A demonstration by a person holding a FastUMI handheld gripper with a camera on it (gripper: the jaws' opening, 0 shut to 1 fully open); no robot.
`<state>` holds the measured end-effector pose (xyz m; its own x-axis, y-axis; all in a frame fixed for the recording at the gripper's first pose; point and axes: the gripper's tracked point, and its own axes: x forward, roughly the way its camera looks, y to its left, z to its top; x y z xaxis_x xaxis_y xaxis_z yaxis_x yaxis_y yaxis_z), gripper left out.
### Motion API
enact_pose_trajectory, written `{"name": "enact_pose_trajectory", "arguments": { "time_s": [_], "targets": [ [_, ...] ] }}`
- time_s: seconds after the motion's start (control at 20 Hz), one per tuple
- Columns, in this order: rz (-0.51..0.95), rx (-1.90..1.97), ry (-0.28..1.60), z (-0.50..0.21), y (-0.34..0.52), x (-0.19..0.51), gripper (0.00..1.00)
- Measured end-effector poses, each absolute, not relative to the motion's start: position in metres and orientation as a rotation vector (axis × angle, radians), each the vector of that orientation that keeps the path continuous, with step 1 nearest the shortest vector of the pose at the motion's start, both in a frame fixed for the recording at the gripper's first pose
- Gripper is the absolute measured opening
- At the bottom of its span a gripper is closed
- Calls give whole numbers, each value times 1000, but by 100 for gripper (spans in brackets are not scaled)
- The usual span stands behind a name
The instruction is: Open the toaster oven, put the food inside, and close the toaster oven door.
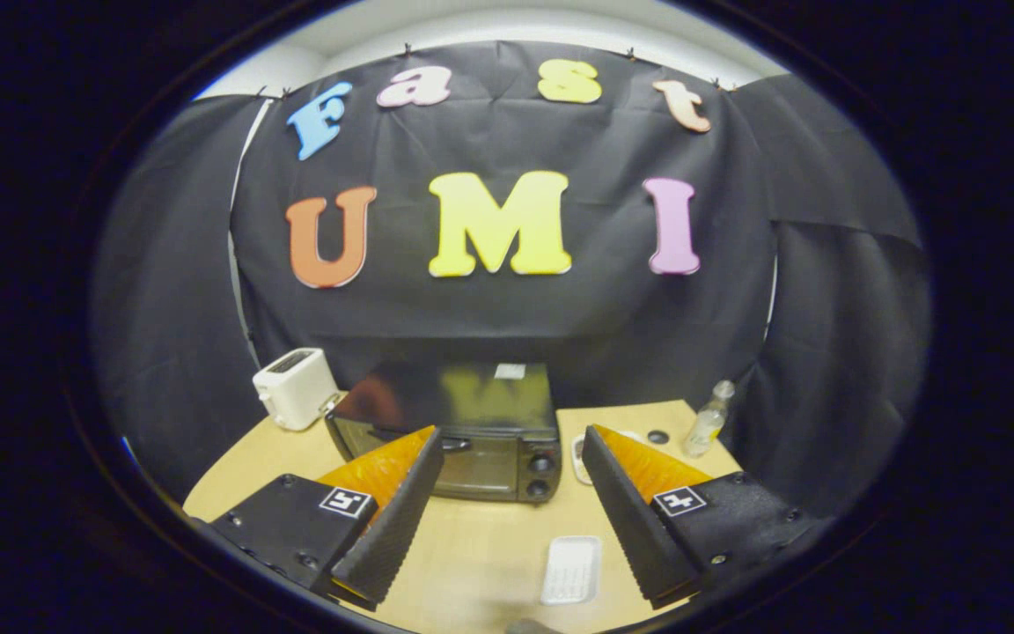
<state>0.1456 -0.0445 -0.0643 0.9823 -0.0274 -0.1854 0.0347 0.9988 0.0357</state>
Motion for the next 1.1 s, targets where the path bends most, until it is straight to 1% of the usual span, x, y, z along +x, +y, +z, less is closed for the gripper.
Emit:
{"name": "enact_pose_trajectory", "arguments": {
  "time_s": [0.35,0.55,0.65,1.1],
  "targets": [
    [-86,42,13,34,-121,70,100],
    [-100,51,-31,60,-147,30,100],
    [-97,49,-44,65,-149,16,100],
    [-94,73,-70,62,-147,8,100]
  ]
}}
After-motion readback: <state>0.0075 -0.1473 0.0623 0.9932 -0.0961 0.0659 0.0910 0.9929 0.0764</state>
